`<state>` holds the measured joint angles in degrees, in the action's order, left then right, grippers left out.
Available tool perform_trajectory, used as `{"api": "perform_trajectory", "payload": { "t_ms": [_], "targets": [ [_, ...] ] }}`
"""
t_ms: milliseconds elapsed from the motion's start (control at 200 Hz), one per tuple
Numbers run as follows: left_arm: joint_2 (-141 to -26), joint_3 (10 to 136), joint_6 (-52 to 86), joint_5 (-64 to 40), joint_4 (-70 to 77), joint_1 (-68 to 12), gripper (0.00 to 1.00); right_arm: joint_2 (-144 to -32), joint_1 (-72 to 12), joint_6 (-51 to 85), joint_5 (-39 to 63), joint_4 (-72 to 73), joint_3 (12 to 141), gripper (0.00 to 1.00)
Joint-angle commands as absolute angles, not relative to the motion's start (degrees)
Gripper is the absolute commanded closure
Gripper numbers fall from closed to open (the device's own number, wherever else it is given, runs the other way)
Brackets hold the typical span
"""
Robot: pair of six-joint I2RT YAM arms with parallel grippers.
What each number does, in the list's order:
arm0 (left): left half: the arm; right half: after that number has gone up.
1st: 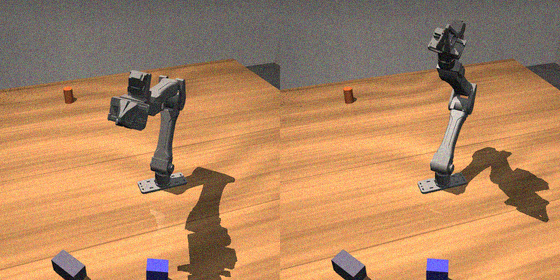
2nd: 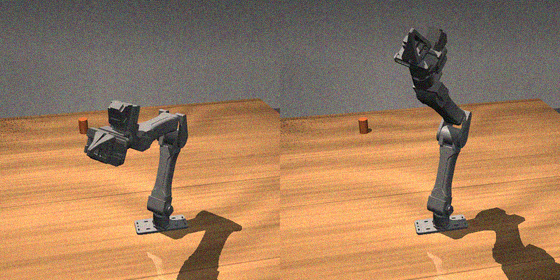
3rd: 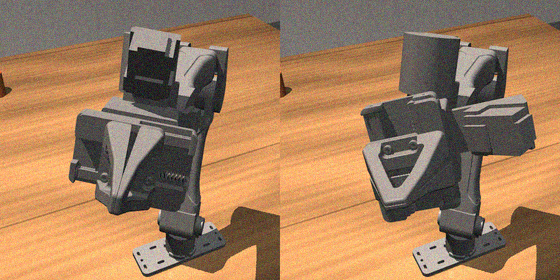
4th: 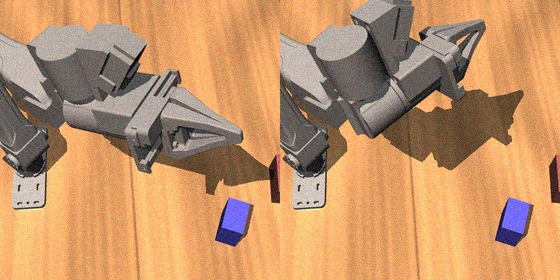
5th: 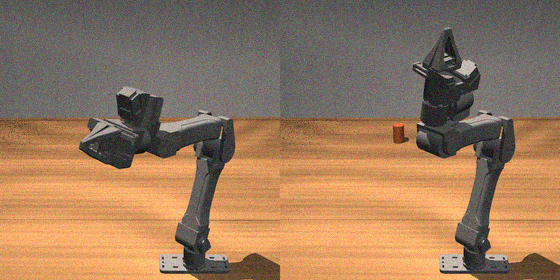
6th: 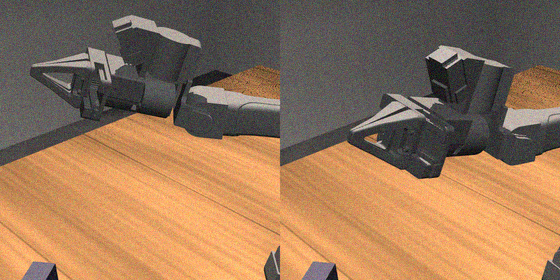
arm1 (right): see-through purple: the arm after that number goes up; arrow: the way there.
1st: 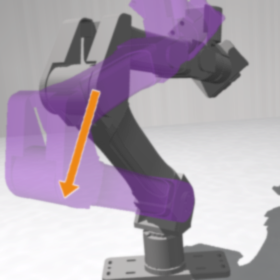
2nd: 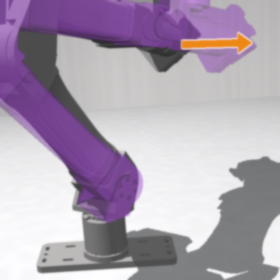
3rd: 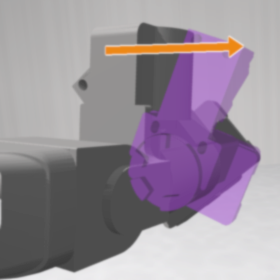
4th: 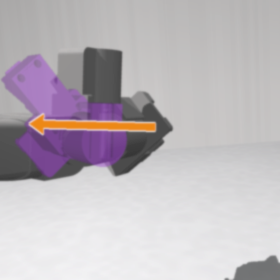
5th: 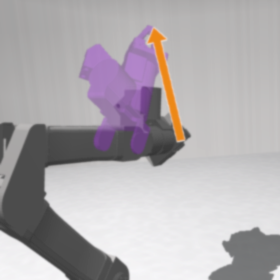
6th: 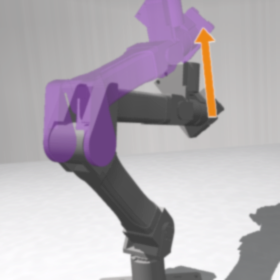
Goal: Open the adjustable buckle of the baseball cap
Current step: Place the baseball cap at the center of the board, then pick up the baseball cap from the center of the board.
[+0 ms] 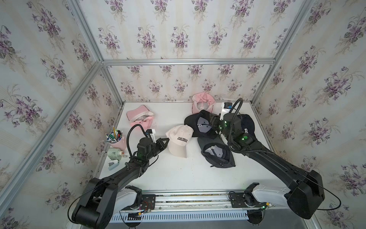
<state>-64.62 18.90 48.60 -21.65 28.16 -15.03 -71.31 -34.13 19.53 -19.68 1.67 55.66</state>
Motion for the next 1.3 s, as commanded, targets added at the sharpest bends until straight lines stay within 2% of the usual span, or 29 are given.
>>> {"api": "perform_trajectory", "payload": {
  "t_ms": [0,270,465,789,954,1159,1299],
  "targets": [
    [-61.9,18.5,43.4,-17.0,15.8,-14.0,0.82,-71.4,-33.1,20.2,-17.4,0.9,54.3,0.41],
    [-61.3,18.5,41.8,-12.7,6.4,-12.3,0.78,-71.7,-31.6,21.3,-15.7,1.7,51.5,0.4],
    [-62.7,24.8,35.5,-9.8,-4.7,-12.2,0.73,-73.0,-28.0,22.8,-13.9,1.4,50.3,0.4],
    [-61.0,35.9,25.9,-3.9,-16.8,-12.6,0.4,-78.7,-20.6,23.1,-5.1,-2.1,53.4,0.4],
    [-60.0,42.6,19.4,-2.5,-18.1,-13.9,0.37,-87.3,-18.6,18.6,-3.8,-5.8,59.9,0.42],
    [-64.1,50.9,13.1,-2.5,-19.2,-18.2,0.36,-98.6,-18.7,14.2,-2.3,-11.7,70.2,0.43],
    [-65.9,53.3,10.3,-2.7,-18.6,-20.9,0.36,-104.7,-20.3,12.2,-5.9,-16.0,75.3,0.4]
  ]
}}
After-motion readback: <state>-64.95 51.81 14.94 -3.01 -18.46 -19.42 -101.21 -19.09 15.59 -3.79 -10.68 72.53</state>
